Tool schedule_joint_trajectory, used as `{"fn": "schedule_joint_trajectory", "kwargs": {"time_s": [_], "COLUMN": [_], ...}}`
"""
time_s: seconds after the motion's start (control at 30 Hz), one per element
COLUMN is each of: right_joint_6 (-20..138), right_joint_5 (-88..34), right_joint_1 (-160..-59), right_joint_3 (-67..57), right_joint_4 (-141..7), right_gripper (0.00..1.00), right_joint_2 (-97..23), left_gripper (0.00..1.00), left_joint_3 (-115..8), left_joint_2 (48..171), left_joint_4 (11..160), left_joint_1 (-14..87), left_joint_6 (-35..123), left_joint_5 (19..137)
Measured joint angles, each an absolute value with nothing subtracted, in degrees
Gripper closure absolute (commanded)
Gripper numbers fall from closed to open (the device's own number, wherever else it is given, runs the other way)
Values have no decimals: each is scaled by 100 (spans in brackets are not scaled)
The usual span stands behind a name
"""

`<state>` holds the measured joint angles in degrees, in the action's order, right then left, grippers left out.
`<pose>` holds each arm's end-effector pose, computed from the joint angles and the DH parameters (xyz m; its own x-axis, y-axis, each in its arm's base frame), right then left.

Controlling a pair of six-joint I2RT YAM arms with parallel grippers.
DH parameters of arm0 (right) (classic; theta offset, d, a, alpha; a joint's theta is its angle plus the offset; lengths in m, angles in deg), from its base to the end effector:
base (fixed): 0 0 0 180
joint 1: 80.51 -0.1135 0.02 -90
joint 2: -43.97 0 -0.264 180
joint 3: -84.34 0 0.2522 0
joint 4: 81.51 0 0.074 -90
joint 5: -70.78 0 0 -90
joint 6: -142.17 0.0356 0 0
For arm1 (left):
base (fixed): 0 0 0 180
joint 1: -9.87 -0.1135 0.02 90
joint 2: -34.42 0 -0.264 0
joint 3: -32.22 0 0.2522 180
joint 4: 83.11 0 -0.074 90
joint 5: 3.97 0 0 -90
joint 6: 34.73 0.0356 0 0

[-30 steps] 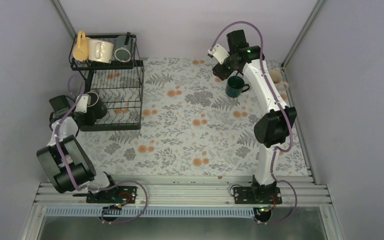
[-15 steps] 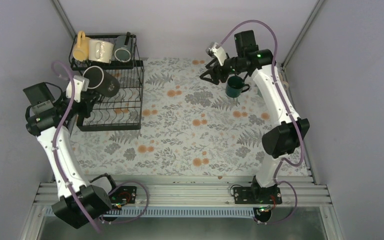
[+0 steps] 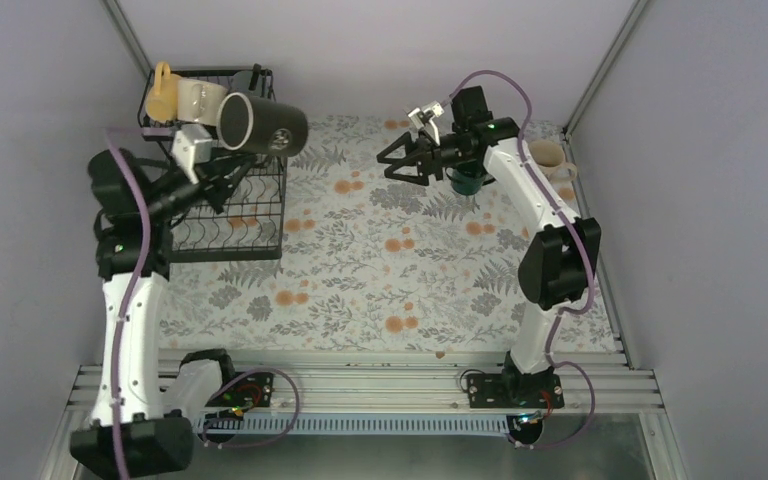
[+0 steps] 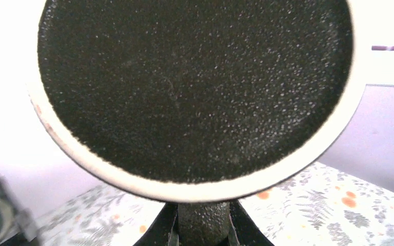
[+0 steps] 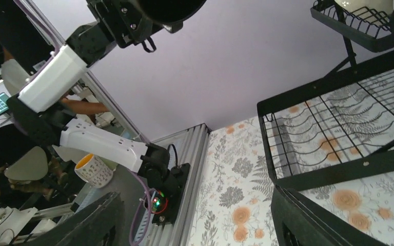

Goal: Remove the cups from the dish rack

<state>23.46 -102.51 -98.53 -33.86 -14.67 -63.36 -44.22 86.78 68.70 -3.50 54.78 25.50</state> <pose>0.3600 0.1543 0.3483 -0.4199 -0.1956 -0.8862 -0.8738 -0.1765 0.4531 0.1826 0.0115 0.4189 -0.0760 -0.0224 -0.9969 0.7305 0.6793 -0.0709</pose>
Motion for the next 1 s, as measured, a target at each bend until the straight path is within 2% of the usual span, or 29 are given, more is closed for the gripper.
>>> {"fn": "schedule_joint_trajectory", "kwargs": {"time_s": [0.17,0.47,0.83,1.0], "right_joint_6": [3039,5083,5983,6320], "right_joint_5": [-10520,-10651,-10550,-10539], "right_joint_1": [-9921,-10074,-10074,-10074], "right_joint_3": [-3437,-3179,-3179,-3179], "right_joint_4": [-2453,-5126,-6092,-6453], "right_gripper": [25,24,24,30], "right_joint_2": [-6583,-6537,-6537,-6537], "left_gripper": [98,98,98,98], "left_joint_3": [-4450,-4450,-4273,-4159], "left_joint_2": [9388,10265,10348,10682], "left_joint_4": [7560,7604,8723,9136], "left_joint_1": [852,1624,2102,2454], "left_joint_6": [5307,5404,5264,5211], "left_joint_5": [3170,4147,4182,4156]}}
